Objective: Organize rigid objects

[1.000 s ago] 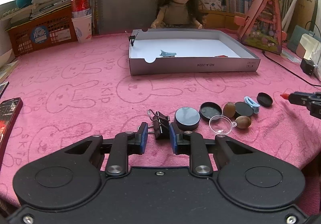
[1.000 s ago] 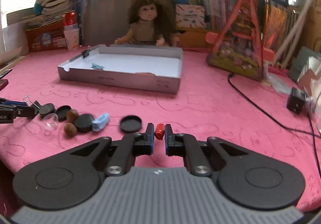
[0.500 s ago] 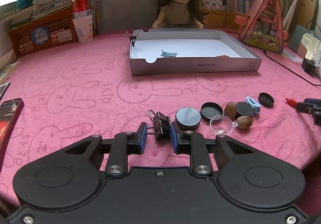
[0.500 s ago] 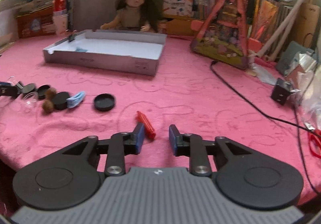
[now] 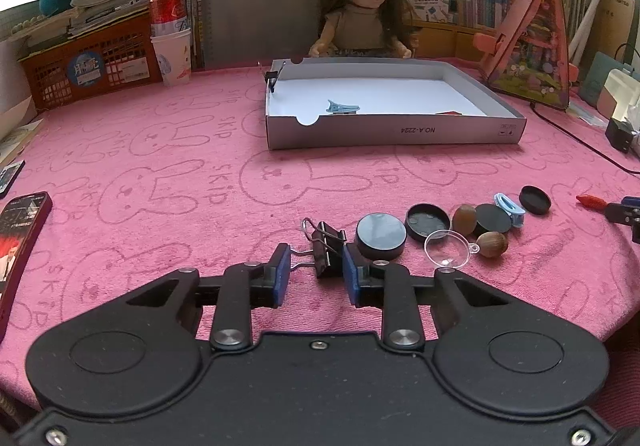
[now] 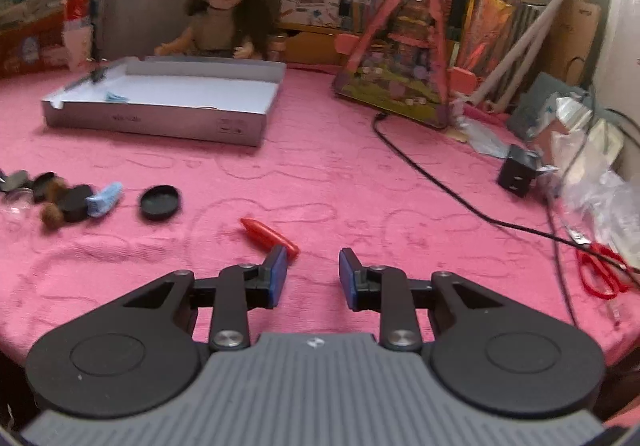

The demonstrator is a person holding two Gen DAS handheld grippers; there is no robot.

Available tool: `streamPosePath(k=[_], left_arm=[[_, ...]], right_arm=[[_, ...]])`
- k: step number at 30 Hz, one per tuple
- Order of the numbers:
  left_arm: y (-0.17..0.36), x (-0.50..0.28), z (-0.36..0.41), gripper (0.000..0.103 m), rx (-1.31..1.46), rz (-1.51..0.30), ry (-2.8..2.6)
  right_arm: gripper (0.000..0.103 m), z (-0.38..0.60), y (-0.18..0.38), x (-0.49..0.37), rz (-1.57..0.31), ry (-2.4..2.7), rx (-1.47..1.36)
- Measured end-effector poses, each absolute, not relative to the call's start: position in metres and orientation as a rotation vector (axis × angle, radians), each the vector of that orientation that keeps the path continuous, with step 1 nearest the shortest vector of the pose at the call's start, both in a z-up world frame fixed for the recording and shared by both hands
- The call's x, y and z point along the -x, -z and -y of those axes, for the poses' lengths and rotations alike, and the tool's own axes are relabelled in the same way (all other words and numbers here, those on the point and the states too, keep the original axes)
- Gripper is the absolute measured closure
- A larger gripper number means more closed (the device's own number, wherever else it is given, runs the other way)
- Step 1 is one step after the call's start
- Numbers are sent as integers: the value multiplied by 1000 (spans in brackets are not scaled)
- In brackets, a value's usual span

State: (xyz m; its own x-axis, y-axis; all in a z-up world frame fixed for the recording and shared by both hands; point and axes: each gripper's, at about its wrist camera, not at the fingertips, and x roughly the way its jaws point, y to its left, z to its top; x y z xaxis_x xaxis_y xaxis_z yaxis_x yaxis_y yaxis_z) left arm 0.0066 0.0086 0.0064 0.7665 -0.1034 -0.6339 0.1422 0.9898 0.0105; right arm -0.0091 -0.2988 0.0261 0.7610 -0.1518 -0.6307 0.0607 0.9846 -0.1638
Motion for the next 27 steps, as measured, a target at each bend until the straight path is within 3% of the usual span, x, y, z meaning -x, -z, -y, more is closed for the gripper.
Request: streamPosePath(k=[7, 14, 27], left_arm=[[-6, -7, -9, 76, -57, -685, 131], [-7, -5, -6, 73, -48, -690, 147], [-7, -3, -6, 72, -36, -689, 147]], right_arm=[[56, 309, -31, 12, -687, 146, 31], [42, 295, -28, 24, -629, 109, -142], [41, 274, -20, 17, -607, 148, -190]])
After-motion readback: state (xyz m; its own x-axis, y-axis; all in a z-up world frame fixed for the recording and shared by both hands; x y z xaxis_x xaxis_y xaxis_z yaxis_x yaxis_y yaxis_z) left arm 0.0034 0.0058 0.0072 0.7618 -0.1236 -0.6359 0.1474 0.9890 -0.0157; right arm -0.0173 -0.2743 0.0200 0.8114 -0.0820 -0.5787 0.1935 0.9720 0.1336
